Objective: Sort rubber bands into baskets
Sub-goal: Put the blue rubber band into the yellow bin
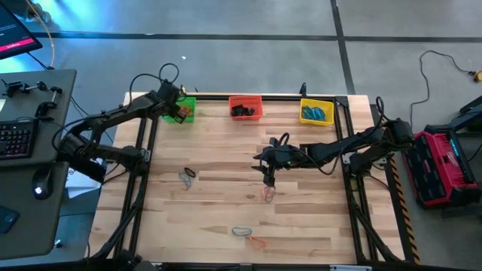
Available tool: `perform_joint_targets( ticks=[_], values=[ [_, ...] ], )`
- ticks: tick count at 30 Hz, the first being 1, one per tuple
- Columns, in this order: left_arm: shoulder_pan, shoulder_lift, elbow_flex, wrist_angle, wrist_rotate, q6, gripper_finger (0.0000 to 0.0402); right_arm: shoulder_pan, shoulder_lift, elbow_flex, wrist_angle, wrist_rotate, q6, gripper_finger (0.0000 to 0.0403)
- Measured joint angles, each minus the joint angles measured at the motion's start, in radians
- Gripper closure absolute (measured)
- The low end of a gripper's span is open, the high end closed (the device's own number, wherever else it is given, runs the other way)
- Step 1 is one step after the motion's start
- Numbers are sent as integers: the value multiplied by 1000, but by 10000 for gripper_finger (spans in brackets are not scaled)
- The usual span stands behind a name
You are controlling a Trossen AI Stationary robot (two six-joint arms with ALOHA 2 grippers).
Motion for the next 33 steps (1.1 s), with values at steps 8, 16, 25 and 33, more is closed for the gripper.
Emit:
perform_joint_targets(
  ticks=[8,16,25,33],
  values=[
    [-53,-138,0,-62,215,-33,259,0,0,0,0,0,3,234],
    [-336,-266,0,-78,466,-7,259,0,0,0,0,0,-2,234],
    [-740,-279,0,-77,499,-7,259,30,0,0,-47,0,0,234],
    [-1081,-239,0,-123,492,16,259,60,0,0,-54,4,3,234]
  ],
)
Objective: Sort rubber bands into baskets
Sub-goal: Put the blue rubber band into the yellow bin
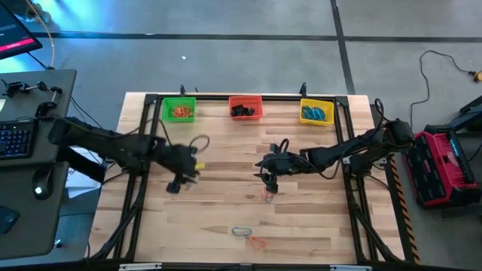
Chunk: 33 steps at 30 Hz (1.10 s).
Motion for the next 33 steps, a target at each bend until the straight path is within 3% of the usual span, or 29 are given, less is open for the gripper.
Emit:
perform_joint_targets(
  ticks=[6,12,22,33],
  values=[
    [-172,56,0,-76,-130,-85,259,4,0,0,-2,20,-3,234],
    [-211,169,0,-134,-243,-258,259,4,0,0,-7,20,-7,234],
    [-208,378,0,-136,-236,-224,259,4,0,0,-7,20,-7,234],
    [-209,470,3,-124,-232,-172,263,4,0,0,-6,19,-7,234]
  ],
)
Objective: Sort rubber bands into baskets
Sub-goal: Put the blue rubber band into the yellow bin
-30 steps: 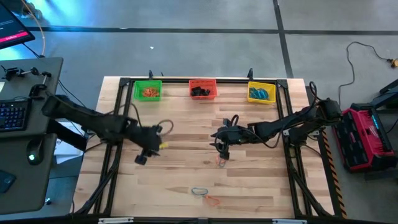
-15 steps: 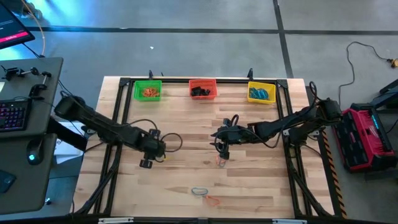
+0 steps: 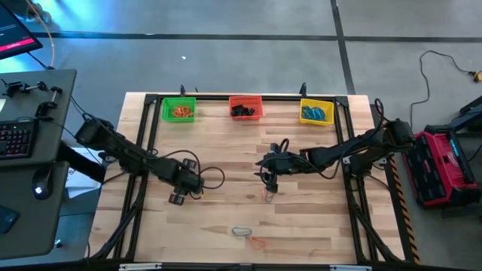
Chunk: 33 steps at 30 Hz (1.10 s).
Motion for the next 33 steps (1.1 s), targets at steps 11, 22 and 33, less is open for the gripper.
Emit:
perform_joint_targets(
  ticks=[11,22,33],
  values=[
    [1,-12,27,13,-11,17,394,0,0,0,0,0,0,234],
    [47,-18,144,257,45,-61,400,70,3,0,11,57,6,228],
    [135,-19,146,718,80,-115,401,127,155,0,250,63,129,191]
  ],
)
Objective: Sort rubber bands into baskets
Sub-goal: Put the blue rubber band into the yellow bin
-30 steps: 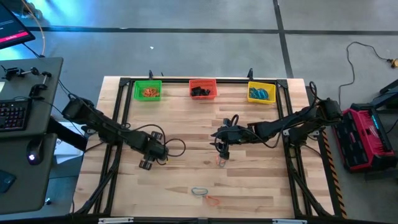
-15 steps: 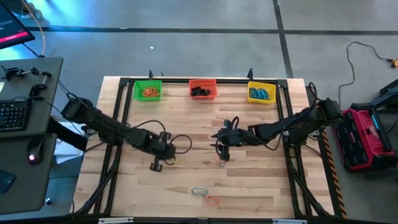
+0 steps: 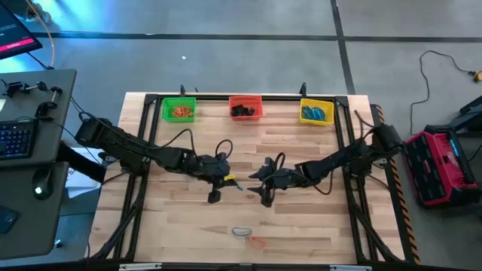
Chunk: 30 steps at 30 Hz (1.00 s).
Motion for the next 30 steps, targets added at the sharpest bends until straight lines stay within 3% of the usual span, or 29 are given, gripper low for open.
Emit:
perform_joint_targets(
  ticks=[9,16,20,25,30],
  values=[
    [17,0,0,118,-8,18,401,0,60,0,216,43,-70,182],
    [17,0,0,182,-29,44,401,-3,60,0,252,40,-103,191],
    [17,0,0,198,-30,54,401,-3,60,0,252,58,-103,250],
    [17,0,0,194,-30,54,394,-3,60,0,252,65,-107,382],
    [16,0,0,190,-36,116,367,-3,60,0,248,62,-99,385]
  ],
)
